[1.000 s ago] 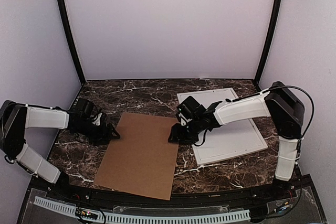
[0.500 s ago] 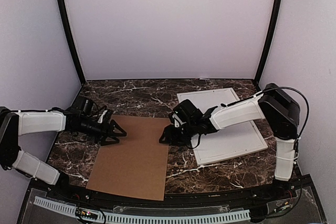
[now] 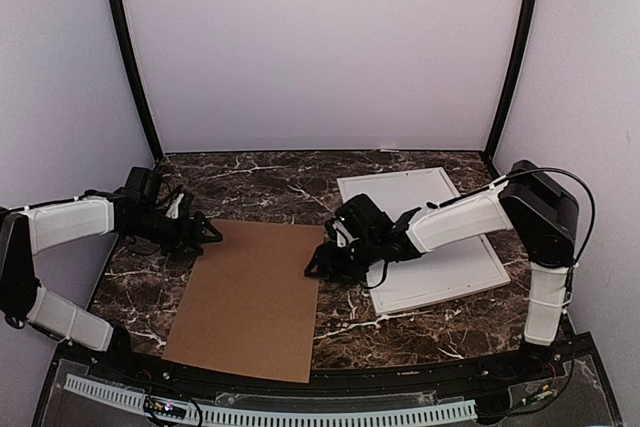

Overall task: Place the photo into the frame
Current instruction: Rotate the backboard at the center of the board, then pick up the backboard from the center of the board.

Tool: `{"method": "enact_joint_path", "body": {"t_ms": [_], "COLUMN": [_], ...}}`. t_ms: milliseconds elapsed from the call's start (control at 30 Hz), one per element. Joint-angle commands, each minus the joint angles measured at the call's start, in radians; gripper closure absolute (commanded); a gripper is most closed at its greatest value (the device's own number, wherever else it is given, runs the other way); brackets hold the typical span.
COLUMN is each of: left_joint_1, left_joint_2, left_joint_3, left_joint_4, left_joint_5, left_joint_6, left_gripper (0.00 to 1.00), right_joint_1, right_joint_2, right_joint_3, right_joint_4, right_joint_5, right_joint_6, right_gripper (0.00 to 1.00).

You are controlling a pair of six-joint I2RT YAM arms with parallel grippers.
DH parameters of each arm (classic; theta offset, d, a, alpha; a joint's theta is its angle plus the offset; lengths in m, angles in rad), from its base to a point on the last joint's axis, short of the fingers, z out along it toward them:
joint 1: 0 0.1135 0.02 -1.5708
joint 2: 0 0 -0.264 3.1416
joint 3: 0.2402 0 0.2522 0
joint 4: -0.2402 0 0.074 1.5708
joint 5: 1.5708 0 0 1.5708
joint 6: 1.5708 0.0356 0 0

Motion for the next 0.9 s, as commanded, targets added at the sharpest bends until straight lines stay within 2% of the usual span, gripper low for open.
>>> {"method": "enact_joint_path", "body": {"t_ms": [0,233,467,867], "left_joint_1": [0.064,0.084,0.096,0.097], "left_joint_2": [0.058,0.259,0.332,0.349], "left_joint_3": [0.044,0.118,0.133,0.054], "left_joint_4": [-0.109,-0.175,-0.191,-0.103], "left_joint_5": [-0.140,-0.159,-0.153,0.072], "left_joint_6": [0.124,0.235,0.267,0.211], "left_gripper": [0.19,0.16,0.17,0.30], "right_joint_1": [0.027,0.057,0.058,0.039], "right_joint_2": [-0.028,-0.010,0.009,0.038], "right_joint_3": [-0.080,-0.070,-0.049,-0.049], "right_joint_4": [-0.042,0.002,-0.006,0.190], "right_joint_5": [-0.005,-0.066,-0.113,-0.177], "right_joint_6": [0.082,0.196,0.273,0.386], "right_gripper": [0.42,0.42,0.42,0.43]}}
